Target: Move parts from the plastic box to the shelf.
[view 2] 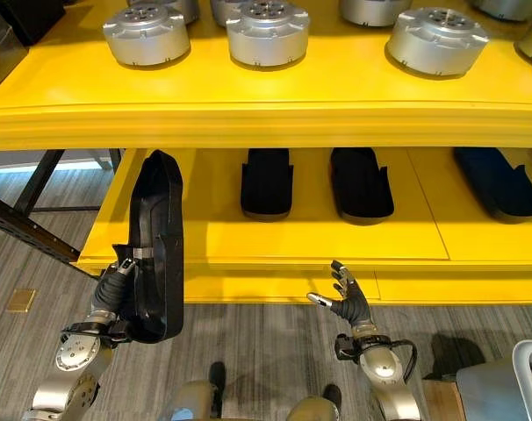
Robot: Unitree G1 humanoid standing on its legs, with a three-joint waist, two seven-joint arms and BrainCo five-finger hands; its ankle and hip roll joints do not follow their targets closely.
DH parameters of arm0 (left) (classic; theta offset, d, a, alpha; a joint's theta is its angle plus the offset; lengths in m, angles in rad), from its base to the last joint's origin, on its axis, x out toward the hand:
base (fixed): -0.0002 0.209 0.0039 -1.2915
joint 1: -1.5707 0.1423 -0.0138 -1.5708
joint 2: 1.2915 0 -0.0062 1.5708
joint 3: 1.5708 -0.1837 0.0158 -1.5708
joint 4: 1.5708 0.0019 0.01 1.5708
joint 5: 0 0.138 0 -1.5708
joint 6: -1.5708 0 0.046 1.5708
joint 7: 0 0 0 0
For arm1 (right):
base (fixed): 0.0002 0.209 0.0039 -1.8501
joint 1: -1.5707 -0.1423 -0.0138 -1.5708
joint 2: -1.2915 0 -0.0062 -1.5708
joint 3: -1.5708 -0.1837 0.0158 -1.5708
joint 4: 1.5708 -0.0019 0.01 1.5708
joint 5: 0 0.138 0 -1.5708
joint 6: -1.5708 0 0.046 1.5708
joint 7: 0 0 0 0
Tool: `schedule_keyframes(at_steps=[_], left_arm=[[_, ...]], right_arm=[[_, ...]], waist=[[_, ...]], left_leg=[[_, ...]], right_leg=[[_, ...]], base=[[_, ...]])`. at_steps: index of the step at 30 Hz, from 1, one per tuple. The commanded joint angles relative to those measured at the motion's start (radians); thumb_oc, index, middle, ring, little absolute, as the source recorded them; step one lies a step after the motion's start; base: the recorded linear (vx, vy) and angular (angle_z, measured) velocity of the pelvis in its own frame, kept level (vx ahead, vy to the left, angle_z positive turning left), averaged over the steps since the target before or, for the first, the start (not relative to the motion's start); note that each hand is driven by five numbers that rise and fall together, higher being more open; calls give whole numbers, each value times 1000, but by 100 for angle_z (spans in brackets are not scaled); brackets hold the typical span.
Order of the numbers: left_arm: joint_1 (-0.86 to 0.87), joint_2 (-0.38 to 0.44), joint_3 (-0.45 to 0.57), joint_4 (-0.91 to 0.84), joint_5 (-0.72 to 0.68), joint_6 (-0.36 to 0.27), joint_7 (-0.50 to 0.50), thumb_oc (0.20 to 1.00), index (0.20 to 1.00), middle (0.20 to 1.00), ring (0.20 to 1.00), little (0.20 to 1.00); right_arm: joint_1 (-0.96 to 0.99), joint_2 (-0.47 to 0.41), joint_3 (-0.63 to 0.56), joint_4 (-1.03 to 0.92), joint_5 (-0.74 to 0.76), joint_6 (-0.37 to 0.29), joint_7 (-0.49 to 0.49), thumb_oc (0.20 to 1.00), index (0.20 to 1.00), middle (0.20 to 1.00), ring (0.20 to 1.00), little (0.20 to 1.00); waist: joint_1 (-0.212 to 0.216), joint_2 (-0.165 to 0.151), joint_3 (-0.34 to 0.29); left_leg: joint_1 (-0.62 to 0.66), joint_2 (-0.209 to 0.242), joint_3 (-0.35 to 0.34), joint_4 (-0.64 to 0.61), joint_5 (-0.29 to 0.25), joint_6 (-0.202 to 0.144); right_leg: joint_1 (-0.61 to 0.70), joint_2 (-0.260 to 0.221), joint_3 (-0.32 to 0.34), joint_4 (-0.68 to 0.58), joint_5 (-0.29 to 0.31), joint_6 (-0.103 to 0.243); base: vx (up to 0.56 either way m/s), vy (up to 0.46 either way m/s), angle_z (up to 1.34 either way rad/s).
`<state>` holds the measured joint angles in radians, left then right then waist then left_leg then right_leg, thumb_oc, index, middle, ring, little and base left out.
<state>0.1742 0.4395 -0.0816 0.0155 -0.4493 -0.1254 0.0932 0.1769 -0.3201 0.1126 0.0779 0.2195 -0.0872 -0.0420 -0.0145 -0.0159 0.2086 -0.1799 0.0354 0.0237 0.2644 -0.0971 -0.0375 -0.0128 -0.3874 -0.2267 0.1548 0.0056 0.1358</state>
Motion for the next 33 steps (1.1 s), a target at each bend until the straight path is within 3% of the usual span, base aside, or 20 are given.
schedule_keyframes(at_steps=[1,4,6,7,12,17,19,21,22,23,25,26,28,30,32,33], left_arm=[[-26,20,60,-102,32,-89,13,200,200,200,200,200],[-18,10,55,-97,27,-81,-3,200,200,200,200,200],[-9,-8,51,-97,36,-72,-13,200,200,200,200,200],[-9,-8,51,-97,36,-72,-13,200,200,200,200,200],[-10,-22,31,-91,34,-77,-16,200,200,200,200,200],[21,-37,36,-94,27,-64,-19,200,200,200,200,200],[29,-46,36,-91,23,-60,-25,200,200,200,200,200],[25,-55,32,-86,16,-59,-32,200,200,200,200,200],[24,-55,31,-86,16,-59,-32,200,200,200,200,200],[13,-60,23,-81,8,-62,-34,200,200,200,200,200],[12,-64,20,-77,5,-62,-31,200,200,200,200,200],[11,-69,20,-73,-3,-61,-26,200,200,200,200,200],[16,-76,24,-78,-16,-54,-18,200,200,200,200,200],[12,-72,27,-98,-9,-54,5,200,200,200,200,200],[-9,-74,30,-94,-14,-52,19,200,200,200,200,200],[-26,-70,35,-97,-10,-56,25,200,200,200,200,200]], right_arm=[[-46,-34,41,-37,-4,-53,18,1000,1000,1000,1000,1000],[-37,-44,43,-32,-2,-51,41,1000,1000,1000,1000,1000],[-32,-54,40,-34,2,-51,42,1000,1000,1000,1000,1000],[-32,-54,40,-34,2,-51,42,1000,1000,1000,1000,1000],[-23,-61,37,-39,2,-57,35,1000,1000,1000,1000,1000],[-4,-72,35,-46,0,-48,43,1000,1000,1000,1000,1000],[7,-87,27,-58,2,-48,50,1000,1000,1000,1000,1000],[14,-103,13,-59,12,-54,47,1000,1000,1000,1000,1000],[14,-104,12,-59,12,-54,47,1000,1000,1000,1000,1000],[14,-120,3,-59,16,-55,47,1000,1000,1000,1000,1000],[15,-127,1,-59,14,-54,44,1000,1000,1000,1000,1000],[9,-135,0,-55,7,-54,40,1000,1000,1000,1000,1000],[9,-137,1,-54,5,-48,32,1000,1000,1000,1000,1000],[9,-140,0,-49,4,-48,17,1000,1000,1000,1000,1000],[-8,-145,4,-38,9,-47,7,1000,1000,1000,1000,1000],[-13,-149,1,-38,10,-46,4,1000,1000,1000,1000,1000]], waist=[[3,37,-14],[-17,41,-13],[-27,31,-8],[-27,31,-6],[-43,11,-25],[-34,6,-52],[-37,-5,-51],[-33,-25,-25],[-36,-23,-26],[-24,-29,8],[-20,-28,16],[-20,-28,17],[-26,-36,9],[-20,-33,1],[-24,-7,4],[-33,10,5]], left_leg=[[123,4,79,-177,17,40],[175,-14,93,-242,35,51],[216,-35,102,-283,49,46],[219,-34,102,-284,49,46],[227,-34,94,-312,68,42],[249,-19,104,-319,67,33],[240,-4,99,-268,47,18],[165,12,86,-88,27,-10],[155,14,82,-72,20,-11],[93,7,55,65,57,-38],[75,4,27,89,65,-43],[69,16,13,65,72,-43],[95,103,21,-28,87,-42],[114,211,-16,-174,174,-49],[132,279,-35,-271,257,-74],[137,302,-8,-308,287,-92]], right_leg=[[-41,10,-62,64,100,17],[-95,160,-49,114,-4,-12],[-108,254,-82,39,-35,-30],[-105,255,-83,36,-34,-30],[-53,308,60,-67,-27,-30],[-15,319,52,-101,-30,-37],[7,327,47,-120,-34,-49],[26,333,44,-131,-47,-73],[25,335,41,-131,-47,-74],[32,330,34,-120,-54,-91],[27,333,29,-113,-61,-95],[21,332,28,-103,-67,-95],[13,316,38,-82,-82,-89],[-10,299,51,-30,-112,-73],[-59,288,63,62,-149,-67],[-82,275,65,118,-170,-61]], base=[[72,287,-47],[91,277,-52],[84,132,-39],[69,45,-10],[60,-41,6],[74,-127,-2],[54,-271,3],[-23,-247,12],[-87,-165,23],[-71,-96,20],[-45,-70,17],[3,-10,14],[46,60,4],[71,146,-4],[45,224,-10],[35,374,-12]])
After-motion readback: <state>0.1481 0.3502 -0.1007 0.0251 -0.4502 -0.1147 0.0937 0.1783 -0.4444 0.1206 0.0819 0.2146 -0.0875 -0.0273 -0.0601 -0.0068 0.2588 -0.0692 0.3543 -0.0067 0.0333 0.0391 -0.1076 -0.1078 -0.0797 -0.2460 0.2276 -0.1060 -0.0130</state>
